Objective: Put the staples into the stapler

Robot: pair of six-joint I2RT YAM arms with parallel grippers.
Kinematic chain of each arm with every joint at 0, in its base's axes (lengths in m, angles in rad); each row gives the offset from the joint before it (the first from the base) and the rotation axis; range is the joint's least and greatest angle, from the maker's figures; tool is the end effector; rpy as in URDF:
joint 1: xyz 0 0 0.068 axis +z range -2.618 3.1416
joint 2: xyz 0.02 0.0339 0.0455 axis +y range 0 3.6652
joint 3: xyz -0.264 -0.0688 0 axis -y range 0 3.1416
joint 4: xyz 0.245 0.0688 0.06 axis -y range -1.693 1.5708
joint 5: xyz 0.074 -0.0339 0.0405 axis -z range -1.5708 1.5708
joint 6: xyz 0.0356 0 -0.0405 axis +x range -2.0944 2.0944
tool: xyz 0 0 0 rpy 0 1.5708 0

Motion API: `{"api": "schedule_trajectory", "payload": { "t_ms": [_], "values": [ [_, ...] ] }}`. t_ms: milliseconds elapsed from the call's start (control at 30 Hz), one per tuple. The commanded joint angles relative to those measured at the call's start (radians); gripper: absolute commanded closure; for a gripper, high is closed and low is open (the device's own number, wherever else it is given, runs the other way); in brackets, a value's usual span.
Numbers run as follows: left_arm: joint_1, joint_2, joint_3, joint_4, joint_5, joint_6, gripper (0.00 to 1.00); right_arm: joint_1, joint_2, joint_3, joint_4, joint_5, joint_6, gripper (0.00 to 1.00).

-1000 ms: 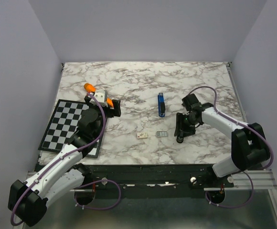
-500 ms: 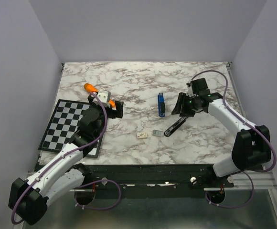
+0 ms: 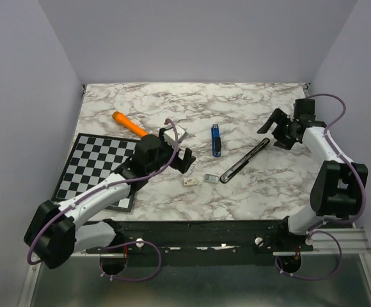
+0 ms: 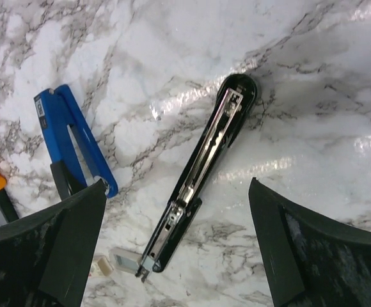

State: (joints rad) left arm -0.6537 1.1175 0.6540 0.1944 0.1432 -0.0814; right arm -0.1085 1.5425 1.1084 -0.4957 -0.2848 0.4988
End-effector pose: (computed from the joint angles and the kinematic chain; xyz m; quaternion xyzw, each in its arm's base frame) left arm 0.1999 -0.1595 0.2659 0.2656 0.7490 -0.2703 0.5435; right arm 0.3239 -0.0252 0.2421 0.2382 0.9099 0.1926 0.2798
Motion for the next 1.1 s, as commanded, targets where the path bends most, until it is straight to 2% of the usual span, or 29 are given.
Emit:
{"api": "schedule_trajectory", "payload": {
  "t_ms": [0, 200, 267, 433, 467, 567, 600, 767, 800, 867, 933, 1000, 1067],
  "values": [
    [-0.049, 0.102, 0.097, -0.074, 0.108, 0.042, 0.01, 0.0, 0.102, 0.083, -0.046, 0.14, 0.038, 0.01],
    [-0.107, 0.263, 0.222, -0.144, 0.121, 0.048, 0.04, 0.001, 0.263, 0.248, -0.22, 0.248, 0.13, 0.14],
    [-0.132, 0.3, 0.248, -0.15, 0.137, 0.054, 0.05, 0.001, 0.278, 0.266, -0.219, 0.254, 0.138, 0.22],
    [-0.187, 0.447, 0.348, -0.165, 0.159, 0.068, 0.11, 0.001, 0.369, 0.318, -0.237, 0.256, 0.159, 0.27],
    [-0.195, 0.468, 0.363, -0.168, 0.16, 0.074, 0.11, 0.001, 0.376, 0.323, -0.238, 0.253, 0.159, 0.33],
    [-0.233, 0.544, 0.417, -0.184, 0.144, 0.072, 0.12, 0.001, 0.406, 0.334, -0.224, 0.239, 0.158, 0.37],
    [-0.241, 0.573, 0.436, -0.182, 0.139, 0.071, 0.14, 0.001, 0.41, 0.335, -0.216, 0.24, 0.156, 0.42],
    [-0.285, 0.659, 0.484, -0.177, 0.116, 0.065, 0.17, 0.003, 0.439, 0.341, -0.216, 0.245, 0.155, 0.43],
    [-0.29, 0.689, 0.501, -0.181, 0.113, 0.063, 0.18, 0.003, 0.442, 0.338, -0.213, 0.245, 0.152, 0.48],
    [-0.302, 0.72, 0.521, -0.188, 0.099, 0.062, 0.18, 0.003, 0.444, 0.332, -0.208, 0.242, 0.15, 0.48],
    [-0.308, 0.755, 0.542, -0.19, 0.087, 0.063, 0.23, 0.003, 0.447, 0.329, -0.204, 0.239, 0.147, 0.56],
    [-0.316, 0.781, 0.553, -0.188, 0.067, 0.063, 0.24, 0.003, 0.45, 0.326, -0.208, 0.233, 0.147, 0.56],
    [-0.32, 0.791, 0.555, -0.184, 0.052, 0.068, 0.31, 0.003, 0.447, 0.321, -0.205, 0.23, 0.147, 0.56]
  ]
}}
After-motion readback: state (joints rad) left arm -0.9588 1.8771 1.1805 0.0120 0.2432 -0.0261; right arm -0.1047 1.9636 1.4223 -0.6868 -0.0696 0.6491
